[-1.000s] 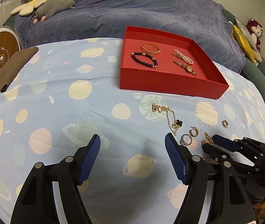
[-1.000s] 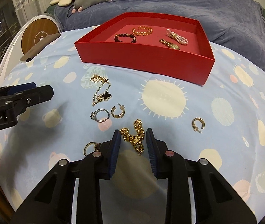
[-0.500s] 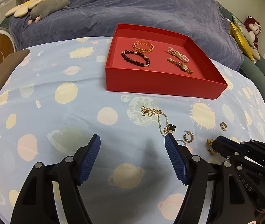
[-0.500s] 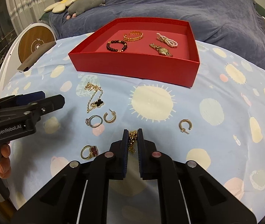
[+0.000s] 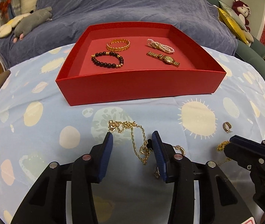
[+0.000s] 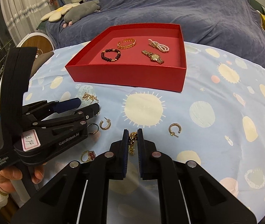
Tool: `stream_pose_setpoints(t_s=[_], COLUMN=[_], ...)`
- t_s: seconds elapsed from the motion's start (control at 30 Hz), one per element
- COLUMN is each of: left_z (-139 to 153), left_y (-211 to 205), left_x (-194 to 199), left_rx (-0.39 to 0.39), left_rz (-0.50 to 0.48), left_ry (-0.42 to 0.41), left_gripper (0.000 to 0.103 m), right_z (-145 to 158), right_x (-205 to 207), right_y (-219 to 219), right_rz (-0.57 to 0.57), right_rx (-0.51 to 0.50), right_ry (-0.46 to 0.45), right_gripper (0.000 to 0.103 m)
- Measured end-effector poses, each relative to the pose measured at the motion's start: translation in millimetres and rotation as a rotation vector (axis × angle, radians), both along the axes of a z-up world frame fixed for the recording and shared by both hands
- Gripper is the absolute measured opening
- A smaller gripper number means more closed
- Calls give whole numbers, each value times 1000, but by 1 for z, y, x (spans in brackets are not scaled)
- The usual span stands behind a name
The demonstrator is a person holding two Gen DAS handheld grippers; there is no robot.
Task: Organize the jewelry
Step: 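Grasp the gold necklace with black clover pendant with the left tool and lift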
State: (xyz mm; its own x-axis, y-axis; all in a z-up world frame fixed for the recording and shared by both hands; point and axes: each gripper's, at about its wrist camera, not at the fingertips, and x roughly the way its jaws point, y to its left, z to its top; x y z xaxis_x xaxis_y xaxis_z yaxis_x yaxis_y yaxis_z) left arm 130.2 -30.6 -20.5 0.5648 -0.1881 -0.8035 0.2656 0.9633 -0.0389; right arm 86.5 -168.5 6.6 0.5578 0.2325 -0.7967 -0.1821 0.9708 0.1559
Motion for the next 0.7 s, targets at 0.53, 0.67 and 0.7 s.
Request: stream_pose_setpoints(t_s=[0.53,0.67,0.7], left_z=[17,24,22], left_y=[21,22,19], left_x=[-7,-8,-6], left_rx=[-122,-142,-142], left_rz=[6,6,4], left_ry=[6,-1,10], left_gripper=[0,0,0], right_z=[7,8,8], right_x=[-1,-1,-1], right_y=[-8,-8,-7], right_rz=[-21,-22,-20], right_rx=[22,29,28], right_ry=[-12,-13,-13], right_gripper=[8,8,8])
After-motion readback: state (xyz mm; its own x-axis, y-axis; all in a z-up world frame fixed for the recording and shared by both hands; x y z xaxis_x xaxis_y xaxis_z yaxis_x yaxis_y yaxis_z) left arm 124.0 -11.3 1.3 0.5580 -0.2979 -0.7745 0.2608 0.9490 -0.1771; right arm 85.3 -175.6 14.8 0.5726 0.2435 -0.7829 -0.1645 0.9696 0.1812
